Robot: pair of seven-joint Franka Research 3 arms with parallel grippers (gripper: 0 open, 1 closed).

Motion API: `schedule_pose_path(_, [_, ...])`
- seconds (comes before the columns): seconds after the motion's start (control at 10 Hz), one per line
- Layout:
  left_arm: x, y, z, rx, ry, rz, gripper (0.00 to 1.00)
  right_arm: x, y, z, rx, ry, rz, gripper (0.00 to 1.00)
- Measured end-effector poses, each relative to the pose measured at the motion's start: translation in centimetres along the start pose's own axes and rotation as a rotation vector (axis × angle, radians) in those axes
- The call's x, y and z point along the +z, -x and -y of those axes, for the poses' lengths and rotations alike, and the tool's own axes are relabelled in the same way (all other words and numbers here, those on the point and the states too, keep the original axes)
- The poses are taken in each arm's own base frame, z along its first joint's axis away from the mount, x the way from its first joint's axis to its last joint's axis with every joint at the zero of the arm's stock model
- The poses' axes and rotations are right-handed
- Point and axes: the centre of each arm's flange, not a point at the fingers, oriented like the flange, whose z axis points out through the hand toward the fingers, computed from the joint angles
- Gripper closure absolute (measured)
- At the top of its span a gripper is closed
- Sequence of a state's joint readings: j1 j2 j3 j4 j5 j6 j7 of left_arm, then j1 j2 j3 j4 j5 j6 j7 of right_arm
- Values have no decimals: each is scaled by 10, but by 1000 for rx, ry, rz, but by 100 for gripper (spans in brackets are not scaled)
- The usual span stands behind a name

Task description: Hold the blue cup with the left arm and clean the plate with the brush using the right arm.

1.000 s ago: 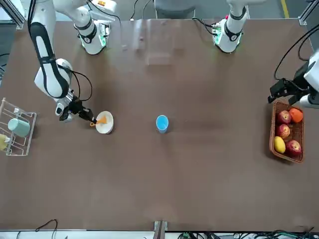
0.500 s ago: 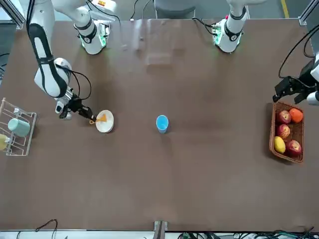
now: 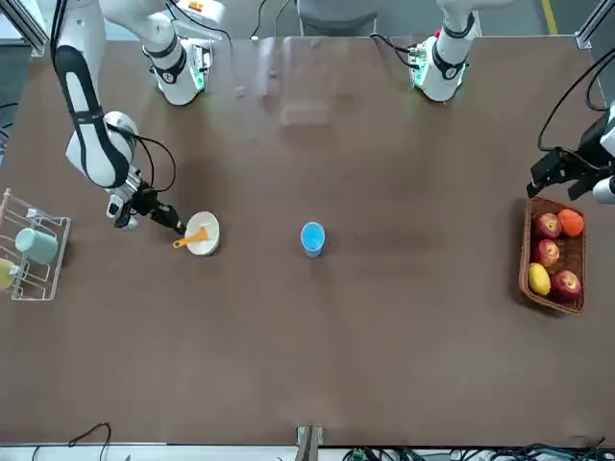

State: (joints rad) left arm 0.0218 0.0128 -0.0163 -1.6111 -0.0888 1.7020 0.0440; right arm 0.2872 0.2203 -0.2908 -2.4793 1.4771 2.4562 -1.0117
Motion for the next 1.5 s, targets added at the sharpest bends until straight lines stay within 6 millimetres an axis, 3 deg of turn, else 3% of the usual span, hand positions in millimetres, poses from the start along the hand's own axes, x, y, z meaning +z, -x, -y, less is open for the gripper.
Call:
schedule_pose_path(0.2, [0,0,-3,5,0,1,0,0,0,-1,3,-5,1,63])
schedule_pose_path(0.4, [1,0,-6,10,1,1,0,-1,0,-2,5,-7,1,34])
schedule_pose_path(0.5, [1,0,-8,12,1,1,0,-1,0,-2,4,-7,1,26])
schedule_pose_path(0.7, [1,0,-4,6,0,1,0,-1,-1,-1,4,-8,-1,21])
schedule_pose_path(0.9, [0,0,-2,2,0,1,0,-3,-6,3,1,-15,-14,0])
schedule_pose_path(1.5, [2,0,-16,48,-72,11,0,-14,-18,13,-17,-29,-49,0])
